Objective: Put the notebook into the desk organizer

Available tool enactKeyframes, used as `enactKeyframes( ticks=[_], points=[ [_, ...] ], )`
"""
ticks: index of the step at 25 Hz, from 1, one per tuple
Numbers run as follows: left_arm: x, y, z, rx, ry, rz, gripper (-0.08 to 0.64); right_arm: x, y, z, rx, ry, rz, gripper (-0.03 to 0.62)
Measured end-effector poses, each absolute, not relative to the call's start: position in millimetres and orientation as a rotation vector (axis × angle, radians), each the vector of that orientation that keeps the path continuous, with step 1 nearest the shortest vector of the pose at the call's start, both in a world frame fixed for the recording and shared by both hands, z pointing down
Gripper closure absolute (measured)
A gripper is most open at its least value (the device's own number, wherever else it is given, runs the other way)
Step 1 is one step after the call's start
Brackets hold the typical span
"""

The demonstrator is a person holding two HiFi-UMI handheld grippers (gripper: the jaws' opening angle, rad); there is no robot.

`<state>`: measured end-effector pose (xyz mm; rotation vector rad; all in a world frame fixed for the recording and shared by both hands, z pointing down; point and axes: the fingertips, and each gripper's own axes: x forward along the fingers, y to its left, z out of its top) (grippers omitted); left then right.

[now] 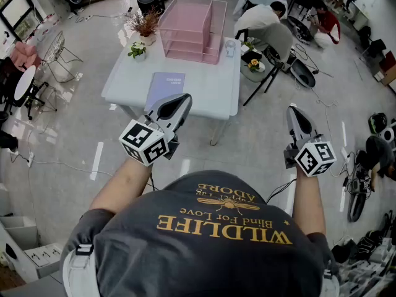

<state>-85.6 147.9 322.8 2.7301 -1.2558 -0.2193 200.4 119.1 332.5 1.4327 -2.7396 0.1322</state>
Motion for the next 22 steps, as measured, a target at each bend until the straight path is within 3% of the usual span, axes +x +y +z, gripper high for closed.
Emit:
enactKeyframes(
  ticks=[18,19,20,22],
  points=[
    [-61.6,137.6,317.7,2.757,-1.264,-0.208,0.557,213.5,111.6,330.0,1.405,-2.752,0.102,0.592],
    [-55.4,137.7,317.2,2.764,-1.242,-0.192,0.486,217.2,112.3,328.7,1.407,-2.756,0.102,0.592],
    [-48.0,137.7,317.0,2.77,-1.215,-0.172,0.274,221.7,112.9,327.5,1.409,-2.76,0.101,0.592],
    [-35.2,136.7,316.7,2.773,-1.201,-0.147,0.199,232.3,114.2,326.0,1.406,-2.765,0.096,0.592]
  ],
)
